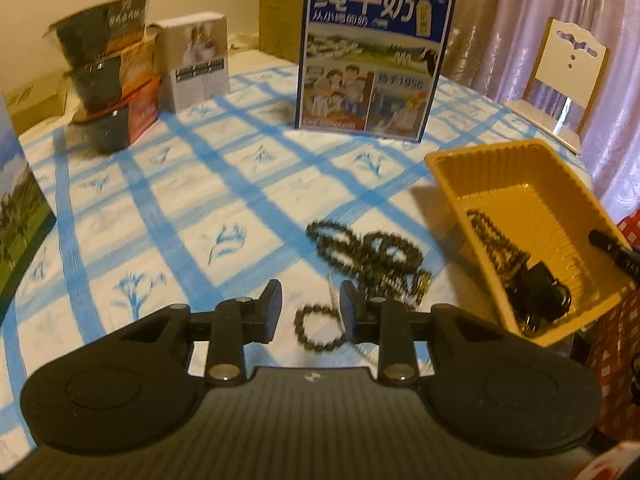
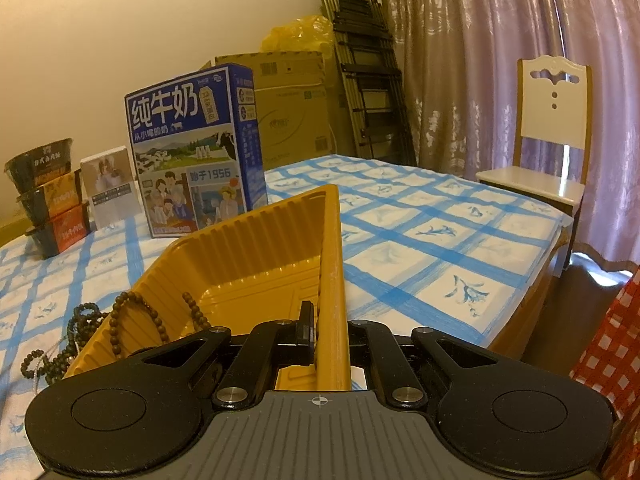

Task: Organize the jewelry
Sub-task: 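Grasp another dark bead string from the pile with the left tool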

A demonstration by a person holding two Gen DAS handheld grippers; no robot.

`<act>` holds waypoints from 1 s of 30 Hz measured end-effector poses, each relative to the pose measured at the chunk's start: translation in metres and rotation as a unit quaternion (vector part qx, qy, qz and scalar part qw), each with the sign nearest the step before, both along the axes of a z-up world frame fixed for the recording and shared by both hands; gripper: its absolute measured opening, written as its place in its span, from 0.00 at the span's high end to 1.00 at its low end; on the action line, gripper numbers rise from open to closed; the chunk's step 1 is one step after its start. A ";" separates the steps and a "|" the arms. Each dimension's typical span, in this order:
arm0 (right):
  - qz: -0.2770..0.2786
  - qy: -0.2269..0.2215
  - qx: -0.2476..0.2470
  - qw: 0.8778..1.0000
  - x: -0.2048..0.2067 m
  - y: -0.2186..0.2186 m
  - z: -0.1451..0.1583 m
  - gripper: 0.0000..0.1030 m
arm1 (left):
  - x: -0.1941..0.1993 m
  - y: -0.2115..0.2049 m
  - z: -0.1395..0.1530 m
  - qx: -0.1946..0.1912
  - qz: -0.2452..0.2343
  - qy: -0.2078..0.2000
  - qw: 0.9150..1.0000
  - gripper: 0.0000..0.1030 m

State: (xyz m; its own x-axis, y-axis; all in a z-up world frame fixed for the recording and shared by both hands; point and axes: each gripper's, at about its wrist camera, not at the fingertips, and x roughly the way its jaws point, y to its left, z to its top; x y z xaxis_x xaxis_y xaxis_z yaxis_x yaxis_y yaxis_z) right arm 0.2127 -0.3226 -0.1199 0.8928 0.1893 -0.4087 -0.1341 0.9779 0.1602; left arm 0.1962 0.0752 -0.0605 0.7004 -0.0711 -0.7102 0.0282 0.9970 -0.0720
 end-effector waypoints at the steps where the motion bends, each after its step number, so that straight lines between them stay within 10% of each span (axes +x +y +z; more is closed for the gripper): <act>1: 0.000 0.000 -0.002 1.000 0.000 0.001 0.000 0.94 | -0.002 0.000 -0.003 0.000 0.002 0.002 1.000 0.73; 30: 0.001 -0.001 -0.007 1.000 0.000 0.002 0.001 0.94 | 0.015 -0.060 -0.046 0.013 -0.080 0.022 0.996 0.73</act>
